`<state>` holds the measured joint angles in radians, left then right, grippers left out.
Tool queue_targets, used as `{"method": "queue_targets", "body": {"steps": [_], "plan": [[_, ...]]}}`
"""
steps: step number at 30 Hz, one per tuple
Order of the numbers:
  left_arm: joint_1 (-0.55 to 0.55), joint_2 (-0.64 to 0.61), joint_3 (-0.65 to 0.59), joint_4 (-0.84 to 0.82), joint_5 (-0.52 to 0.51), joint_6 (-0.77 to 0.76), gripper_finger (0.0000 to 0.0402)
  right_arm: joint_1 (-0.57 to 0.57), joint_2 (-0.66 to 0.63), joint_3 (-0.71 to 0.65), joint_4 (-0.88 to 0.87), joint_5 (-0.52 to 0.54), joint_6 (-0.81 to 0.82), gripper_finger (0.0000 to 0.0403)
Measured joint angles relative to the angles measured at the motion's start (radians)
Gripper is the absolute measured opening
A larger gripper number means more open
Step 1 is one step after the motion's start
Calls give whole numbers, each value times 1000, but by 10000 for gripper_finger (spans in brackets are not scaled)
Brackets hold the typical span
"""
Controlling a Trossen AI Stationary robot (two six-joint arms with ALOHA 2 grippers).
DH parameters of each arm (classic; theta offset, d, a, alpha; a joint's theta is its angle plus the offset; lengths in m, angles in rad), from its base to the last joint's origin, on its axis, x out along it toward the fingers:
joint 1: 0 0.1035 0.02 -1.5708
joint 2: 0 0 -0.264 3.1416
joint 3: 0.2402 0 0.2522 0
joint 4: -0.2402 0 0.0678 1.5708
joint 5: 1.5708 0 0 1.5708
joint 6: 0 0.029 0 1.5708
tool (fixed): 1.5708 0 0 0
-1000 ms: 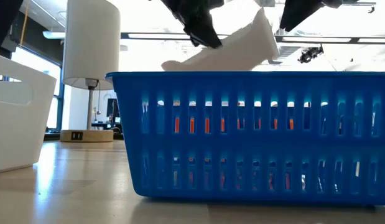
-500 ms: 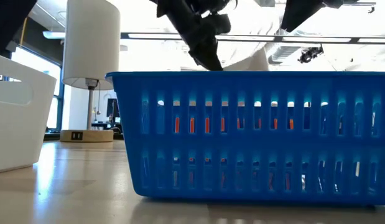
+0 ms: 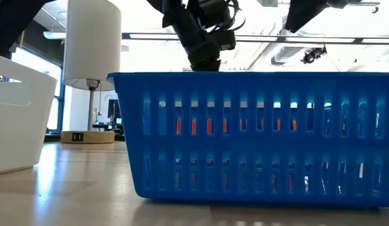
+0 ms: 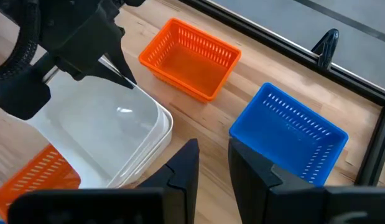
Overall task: Stack baskets by color
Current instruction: Stack the top left white bin on the top right white bin, then stack the bottom orange bin on the top orange bin
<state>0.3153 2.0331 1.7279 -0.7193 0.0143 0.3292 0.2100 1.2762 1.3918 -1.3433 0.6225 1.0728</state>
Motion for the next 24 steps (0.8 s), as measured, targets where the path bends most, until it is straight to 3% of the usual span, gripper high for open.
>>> {"method": "queue_targets", "body": {"steps": [4,15,24], "plan": [[-2,0,0,-11,0,22,30,0,0,0,0,-6,0,73],[-3,-32,0,-25,0,46,147,0,0,0,0,-3,0,73],[-3,-174,0,-121,-3,47,161,0,0,0,6,-62,3,73]]}}
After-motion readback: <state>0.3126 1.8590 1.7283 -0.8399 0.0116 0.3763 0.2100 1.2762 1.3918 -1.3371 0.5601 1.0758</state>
